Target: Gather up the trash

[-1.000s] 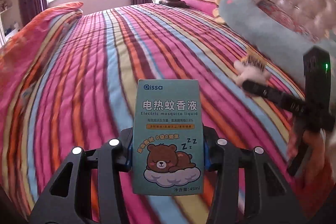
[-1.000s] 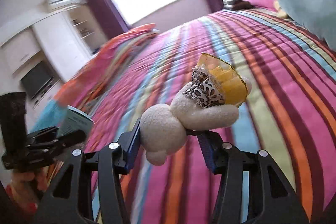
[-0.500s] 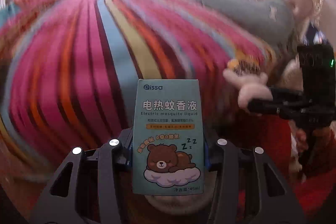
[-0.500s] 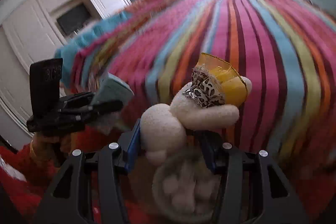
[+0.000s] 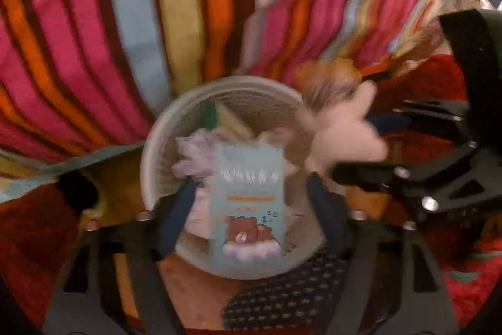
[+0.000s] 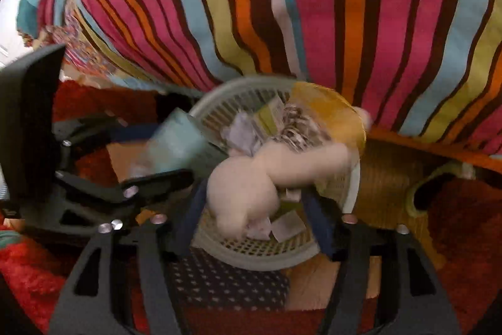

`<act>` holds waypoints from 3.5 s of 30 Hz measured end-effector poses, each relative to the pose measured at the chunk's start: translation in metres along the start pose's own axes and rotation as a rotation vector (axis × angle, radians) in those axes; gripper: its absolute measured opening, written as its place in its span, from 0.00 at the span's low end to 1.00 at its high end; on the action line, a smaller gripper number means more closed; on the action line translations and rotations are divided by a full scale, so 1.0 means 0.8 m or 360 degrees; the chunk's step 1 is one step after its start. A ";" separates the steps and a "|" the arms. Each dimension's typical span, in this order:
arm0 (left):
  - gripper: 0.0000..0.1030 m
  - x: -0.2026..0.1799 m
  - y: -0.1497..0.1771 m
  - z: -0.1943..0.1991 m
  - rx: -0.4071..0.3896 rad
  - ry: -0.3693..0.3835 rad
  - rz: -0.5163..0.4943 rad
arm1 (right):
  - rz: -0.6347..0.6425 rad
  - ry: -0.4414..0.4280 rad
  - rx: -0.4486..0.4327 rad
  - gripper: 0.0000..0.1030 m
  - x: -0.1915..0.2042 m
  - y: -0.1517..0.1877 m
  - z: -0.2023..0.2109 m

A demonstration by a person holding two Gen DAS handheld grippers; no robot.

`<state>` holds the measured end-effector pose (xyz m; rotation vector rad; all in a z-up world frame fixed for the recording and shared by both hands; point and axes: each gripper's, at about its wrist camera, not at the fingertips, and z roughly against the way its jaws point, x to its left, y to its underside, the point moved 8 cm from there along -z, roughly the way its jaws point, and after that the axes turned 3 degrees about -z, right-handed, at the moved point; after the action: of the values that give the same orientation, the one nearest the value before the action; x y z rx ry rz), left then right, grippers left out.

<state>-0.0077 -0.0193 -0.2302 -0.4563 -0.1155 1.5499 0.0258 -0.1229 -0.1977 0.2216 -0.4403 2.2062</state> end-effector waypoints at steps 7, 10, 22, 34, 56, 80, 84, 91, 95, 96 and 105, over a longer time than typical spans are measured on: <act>0.86 0.004 -0.007 0.008 -0.0051 -0.0004 0.0042 | -0.0098 0.0050 -0.0090 0.88 -0.018 0.022 0.021; 0.86 0.005 -0.012 0.015 -0.0075 -0.0048 0.0028 | -0.0157 0.0057 -0.0067 0.92 -0.032 0.033 0.025; 0.86 0.016 -0.054 0.062 -0.0191 -0.0232 0.0102 | -0.0435 0.0178 -0.0151 0.92 -0.052 0.031 0.071; 0.86 0.021 -0.087 0.115 -0.0308 -0.0342 0.0172 | -0.0485 0.0257 -0.0263 0.92 -0.065 0.018 0.100; 0.86 -0.002 -0.093 0.125 -0.0334 -0.0443 0.0049 | -0.0553 0.0272 -0.0229 0.92 -0.075 0.033 0.088; 0.86 -0.011 -0.092 0.132 -0.0326 -0.0488 -0.0025 | -0.0529 0.0300 -0.0223 0.92 -0.075 0.035 0.086; 0.86 -0.010 -0.091 0.135 -0.0329 -0.0470 -0.0020 | -0.0529 0.0301 -0.0222 0.92 -0.075 0.034 0.086; 0.86 -0.011 -0.090 0.135 -0.0323 -0.0408 0.0010 | -0.0529 0.0302 -0.0220 0.92 -0.074 0.034 0.086; 0.86 -0.015 -0.091 0.135 -0.0334 -0.0394 0.0009 | -0.0533 0.0303 -0.0219 0.92 -0.073 0.035 0.086; 0.86 -0.016 -0.092 0.136 -0.0340 -0.0389 0.0005 | -0.0534 0.0301 -0.0218 0.92 -0.073 0.036 0.086; 0.86 -0.016 -0.091 0.133 -0.0319 -0.0371 0.0019 | -0.0537 0.0302 -0.0209 0.92 -0.073 0.036 0.085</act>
<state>0.0220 -0.0065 -0.1050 -0.4322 -0.4521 1.6062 0.0397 -0.2080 -0.1598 0.0126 -0.4082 1.8404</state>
